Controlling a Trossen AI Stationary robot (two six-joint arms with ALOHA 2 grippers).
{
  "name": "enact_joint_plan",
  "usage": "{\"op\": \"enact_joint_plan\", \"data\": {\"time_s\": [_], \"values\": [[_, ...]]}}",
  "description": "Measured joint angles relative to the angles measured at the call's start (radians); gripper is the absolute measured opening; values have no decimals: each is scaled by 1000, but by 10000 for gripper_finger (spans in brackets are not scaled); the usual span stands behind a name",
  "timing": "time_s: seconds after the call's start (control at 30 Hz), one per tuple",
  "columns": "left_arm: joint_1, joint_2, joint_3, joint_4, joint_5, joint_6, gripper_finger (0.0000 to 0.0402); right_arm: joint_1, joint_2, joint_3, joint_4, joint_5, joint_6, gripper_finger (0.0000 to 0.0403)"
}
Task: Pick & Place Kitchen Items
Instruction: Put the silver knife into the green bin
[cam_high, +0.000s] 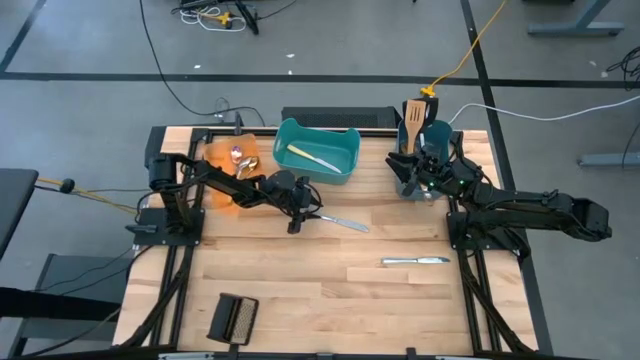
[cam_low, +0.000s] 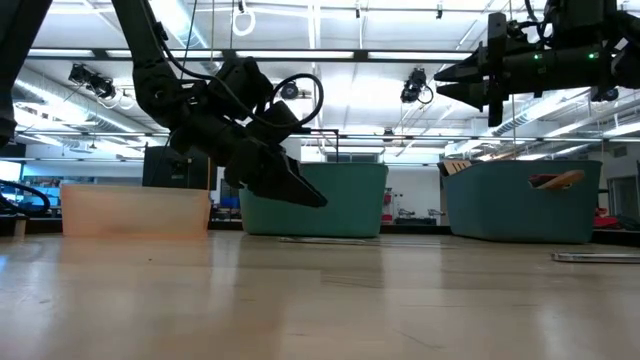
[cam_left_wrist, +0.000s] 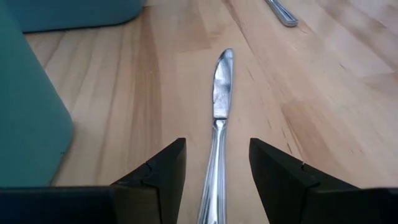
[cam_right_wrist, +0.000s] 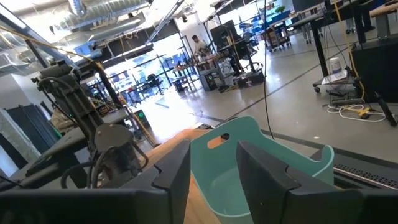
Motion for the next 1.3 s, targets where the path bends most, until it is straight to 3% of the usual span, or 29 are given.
{"op": "enact_joint_plan", "data": {"time_s": [0.33,0.63,1.3], "values": [[-2,3,0,22,0,-18,181,0,0,0,1,-1,0,141],[-3,130,0,157,33,-51,181,0,0,0,3,-3,0,141],[3,270,9,282,44,-67,181,0,0,0,3,-3,0,141]]}}
